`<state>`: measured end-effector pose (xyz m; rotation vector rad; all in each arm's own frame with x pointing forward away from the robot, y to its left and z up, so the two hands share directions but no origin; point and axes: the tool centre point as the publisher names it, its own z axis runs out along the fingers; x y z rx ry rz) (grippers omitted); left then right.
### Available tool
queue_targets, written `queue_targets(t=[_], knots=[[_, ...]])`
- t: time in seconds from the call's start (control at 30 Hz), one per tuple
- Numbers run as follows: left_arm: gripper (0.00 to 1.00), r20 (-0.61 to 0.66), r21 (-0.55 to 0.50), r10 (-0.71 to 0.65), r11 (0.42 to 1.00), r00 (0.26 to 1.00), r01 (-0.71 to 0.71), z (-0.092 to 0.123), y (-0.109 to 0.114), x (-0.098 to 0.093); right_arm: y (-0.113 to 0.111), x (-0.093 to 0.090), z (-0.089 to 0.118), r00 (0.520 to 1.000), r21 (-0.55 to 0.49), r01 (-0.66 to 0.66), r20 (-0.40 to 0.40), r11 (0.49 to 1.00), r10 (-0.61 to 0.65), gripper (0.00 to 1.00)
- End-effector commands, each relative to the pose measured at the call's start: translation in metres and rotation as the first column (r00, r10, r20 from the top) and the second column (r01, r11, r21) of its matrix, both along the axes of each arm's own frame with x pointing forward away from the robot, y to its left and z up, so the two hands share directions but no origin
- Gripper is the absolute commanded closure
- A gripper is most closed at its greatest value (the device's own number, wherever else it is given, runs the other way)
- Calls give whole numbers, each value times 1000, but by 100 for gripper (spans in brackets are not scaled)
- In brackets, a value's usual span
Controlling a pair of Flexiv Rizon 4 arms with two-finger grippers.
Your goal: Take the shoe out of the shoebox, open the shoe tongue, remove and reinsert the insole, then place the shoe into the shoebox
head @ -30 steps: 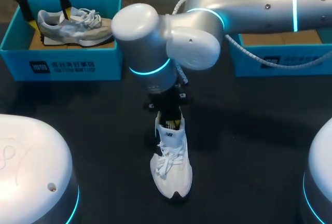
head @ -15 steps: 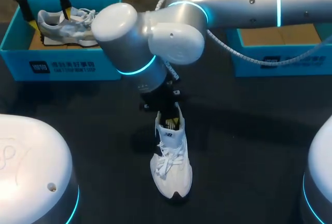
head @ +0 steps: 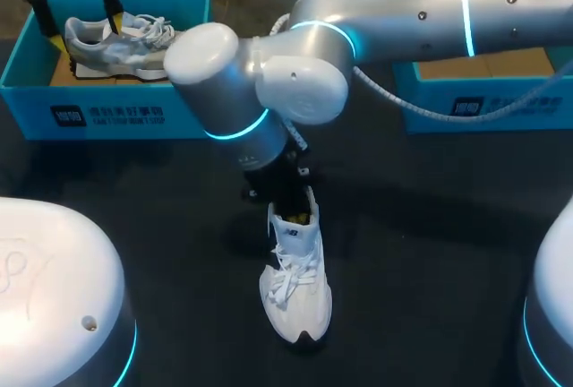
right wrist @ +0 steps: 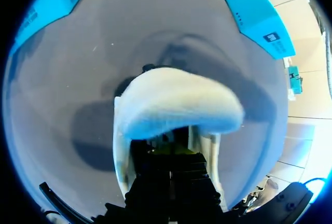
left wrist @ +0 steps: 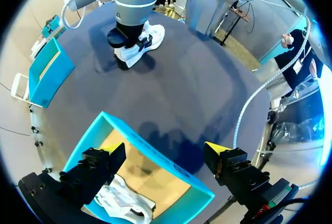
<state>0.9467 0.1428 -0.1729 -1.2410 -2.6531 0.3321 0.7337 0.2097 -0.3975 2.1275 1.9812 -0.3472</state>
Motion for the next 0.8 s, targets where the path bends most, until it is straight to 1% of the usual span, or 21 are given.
queue_targets(t=[0.03,0.2,0.27,0.37,0.43,0.6,0.8], knots=[[0,0,3,-1,1000,1000,1,1,0,0,-2,-9,8,997,21,48,52,999,-49,100],[0,0,3,-1,1000,1000,1,1,0,0,-7,-16,32,992,-12,64,108,998,-62,100],[0,0,3,-1,1000,1000,1,1,0,0,-7,-17,37,992,-24,65,114,998,-62,100],[0,0,3,-1,1000,1000,1,1,0,0,-8,-18,39,991,-34,63,121,997,-59,100],[0,0,3,-1,1000,1000,1,1,0,0,-9,-17,33,992,-23,56,114,998,-53,100],[0,0,3,-1,1000,1000,1,1,0,0,-9,-14,11,996,1,62,68,998,-62,100],[0,0,3,-1,1000,1000,1,1,0,0,-8,-14,-4,996,-16,84,30,996,-83,100]])
